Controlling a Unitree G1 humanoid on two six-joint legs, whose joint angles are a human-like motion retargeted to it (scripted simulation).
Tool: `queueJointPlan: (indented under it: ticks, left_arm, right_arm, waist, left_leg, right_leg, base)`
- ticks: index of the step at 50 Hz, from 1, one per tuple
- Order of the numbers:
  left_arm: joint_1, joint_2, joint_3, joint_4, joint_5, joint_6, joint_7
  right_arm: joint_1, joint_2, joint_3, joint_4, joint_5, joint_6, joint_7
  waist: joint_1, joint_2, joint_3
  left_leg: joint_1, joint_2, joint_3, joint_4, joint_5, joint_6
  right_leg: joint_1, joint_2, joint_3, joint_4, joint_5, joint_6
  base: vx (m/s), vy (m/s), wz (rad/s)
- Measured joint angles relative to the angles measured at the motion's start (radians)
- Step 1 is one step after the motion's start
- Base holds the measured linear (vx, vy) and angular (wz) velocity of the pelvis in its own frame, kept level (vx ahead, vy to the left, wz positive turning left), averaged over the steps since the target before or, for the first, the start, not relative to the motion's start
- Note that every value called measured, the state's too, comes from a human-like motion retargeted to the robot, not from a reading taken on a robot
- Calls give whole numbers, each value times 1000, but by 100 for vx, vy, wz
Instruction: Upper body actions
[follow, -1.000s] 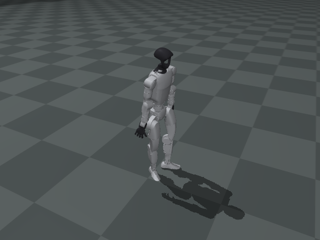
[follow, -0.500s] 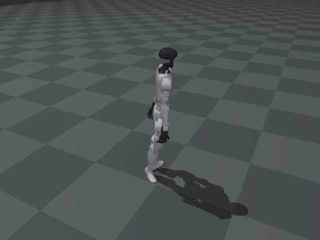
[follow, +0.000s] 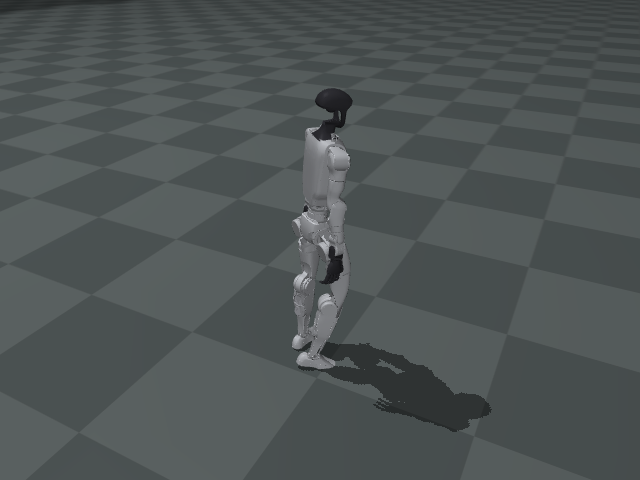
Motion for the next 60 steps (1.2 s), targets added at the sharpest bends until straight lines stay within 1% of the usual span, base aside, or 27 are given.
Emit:
queueJointPlan:
  ticks: [3,4,5,7,8,10,13,18,22,28,32,35,37,38,40,43,45,46,47,48,50,53,55,57,60]
  left_arm:
    - [0,5,4,-1,2,1,5]
    - [0,7,5,2,2,2,4]
    - [0,9,7,6,2,4,2]
    - [-7,10,3,25,2,13,-9]
    - [-4,6,-3,35,3,16,-12]
    - [-1,-10,-2,53,-2,14,-1]
    - [20,-30,5,57,-23,-11,10]
    - [46,-35,15,75,3,-7,21]
    - [47,-27,1,92,-10,-5,28]
    - [34,-16,0,73,-22,-11,36]
    - [13,-11,-9,61,-24,-15,45]
    - [-4,-13,-16,48,-29,-20,53]
    - [-13,-16,-18,39,-32,-24,57]
    - [-16,-18,-18,34,-33,-26,58]
    - [-19,-22,-17,28,-33,-31,60]
    - [-11,-28,-20,27,-38,-38,59]
    - [-6,-31,-25,32,-42,-41,55]
    - [-7,-32,-32,35,-44,-42,53]
    - [-8,-33,-39,39,-45,-43,52]
    - [-11,-35,-46,43,-46,-45,52]
    - [-24,-36,-49,55,-45,-43,47]
    - [-29,-21,-58,69,-36,-39,30]
    - [-28,-1,-74,78,-18,-31,20]
    - [-28,17,-95,98,13,-26,23]
    - [-16,34,-146,124,42,-23,14]
  right_arm:
    - [7,-1,8,7,-3,0,-1]
    - [9,-1,10,11,-4,1,-1]
    - [10,-1,12,15,-6,2,0]
    - [5,-2,3,27,-17,10,9]
    - [7,-2,-9,30,-24,16,15]
    - [7,-2,-26,23,-33,24,21]
    - [6,-1,-20,0,-22,10,14]
    - [4,9,-13,-21,-11,6,20]
    - [2,14,-18,-30,-3,2,37]
    - [1,10,-9,-32,-26,-1,35]
    - [2,4,-23,-18,-34,2,38]
    - [1,-2,-34,-4,-33,4,36]
    - [-2,-7,-38,4,-34,5,35]
    - [-4,-10,-40,7,-36,6,36]
    - [-9,-15,-46,12,-44,9,36]
    - [-11,-19,-51,6,-54,9,35]
    - [-14,-24,-53,-8,-60,3,43]
    - [-17,-27,-55,-19,-64,-2,51]
    - [-22,-30,-56,-33,-69,-7,59]
    - [-27,-32,-55,-49,-74,-12,66]
    - [-45,-34,-41,-84,-85,-16,76]
    - [-63,-20,0,-119,-55,-15,41]
    - [-66,-10,27,-117,-11,-26,10]
    - [-58,-9,39,-109,14,-39,3]
    - [-41,-14,47,-100,-23,-30,19]
  waist:
    - [-11,-47,5]
    - [-9,-59,9]
    - [-6,-67,14]
    - [34,-82,11]
    - [35,-74,10]
    - [66,-65,3]
    - [54,-56,10]
    - [17,-41,-16]
    - [34,-43,-18]
    - [17,-51,-4]
    - [21,-71,-9]
    - [36,-90,-6]
    - [51,-100,3]
    - [62,-104,7]
    - [87,-101,12]
    - [132,-88,17]
    - [174,-83,32]
    - [184,-80,44]
    - [187,-77,56]
    - [176,-74,67]
    - [108,-66,88]
    - [28,-54,97]
    - [-1,-47,103]
    - [-4,-34,101]
    - [31,-25,85]
  left_leg:
    - [14,-54,-34,-4,-1,2]
    - [22,-64,-44,-5,-1,0]
    - [31,-69,-53,-5,-1,-3]
    - [34,-78,-45,-2,-6,-11]
    - [33,-73,-65,2,-5,-12]
    - [24,-61,-68,11,-10,-20]
    - [31,-54,-90,14,-12,-26]
    - [26,-44,-135,12,-8,-40]
    - [23,-30,-146,29,-20,-55]
    - [11,-10,-171,103,-49,-76]
    - [-24,-5,-175,200,-43,-82]
    - [-54,-13,-185,281,-22,-67]
    - [-69,-32,-235,314,-28,-47]
    - [-76,-42,-267,320,-35,-47]
    - [-79,-61,-350,297,-43,-63]
    - [-66,-97,-526,216,-45,-83]
    - [-56,-119,-638,176,-26,-112]
    - [-49,-120,-652,162,-17,-128]
    - [-40,-120,-652,152,-18,-132]
    - [-31,-120,-623,152,-38,-114]
    - [-17,-123,-582,126,-49,-59]
    - [-5,-108,-491,105,-59,-37]
    - [5,-80,-410,90,-62,-32]
    - [31,-58,-323,60,-71,-23]
    - [67,-34,-150,16,-87,-12]
  right_leg:
    - [-12,17,107,-133,12,40]
    - [-13,28,124,-165,43,13]
    - [-13,43,134,-193,82,-36]
    - [8,4,92,-183,52,3]
    - [11,23,111,-190,57,-3]
    - [22,32,124,-206,58,-1]
    - [46,48,91,-233,60,-17]
    - [71,64,48,-260,50,-29]
    - [77,73,35,-250,32,-41]
    - [105,74,10,-235,8,-51]
    - [110,50,13,-231,5,-49]
    - [107,26,37,-229,12,-45]
    - [102,13,67,-226,19,-41]
    - [98,8,89,-224,24,-39]
    - [84,10,140,-217,32,-35]
    - [57,28,242,-204,47,-28]
    - [39,42,336,-189,58,-23]
    - [30,50,377,-180,64,-21]
    - [21,56,411,-171,71,-18]
    - [12,58,431,-162,78,-15]
    - [-8,61,440,-141,88,-20]
    - [-52,72,490,-134,112,-35]
    - [-77,79,511,-130,105,-74]
    - [-106,50,410,-130,64,-105]
    - [-152,22,282,-134,1,-135]
  base:
    - [8,-7,75]
    - [10,-9,58]
    - [14,-10,22]
    - [17,-10,15]
    - [17,-9,46]
    - [12,-8,30]
    - [13,-10,33]
    - [15,-12,43]
    - [11,-11,14]
    - [8,-8,19]
    - [6,-3,1]
    - [2,3,-33]
    - [0,9,-71]
    - [1,14,-100]
    - [1,16,-126]
    - [3,19,-174]
    - [2,23,-228]
    - [-1,26,-218]
    - [-4,29,-185]
    - [-8,29,-144]
    - [-13,24,-103]
    - [-13,15,-154]
    - [-5,4,-207]
    - [3,-5,-239]
    - [12,-15,-296]
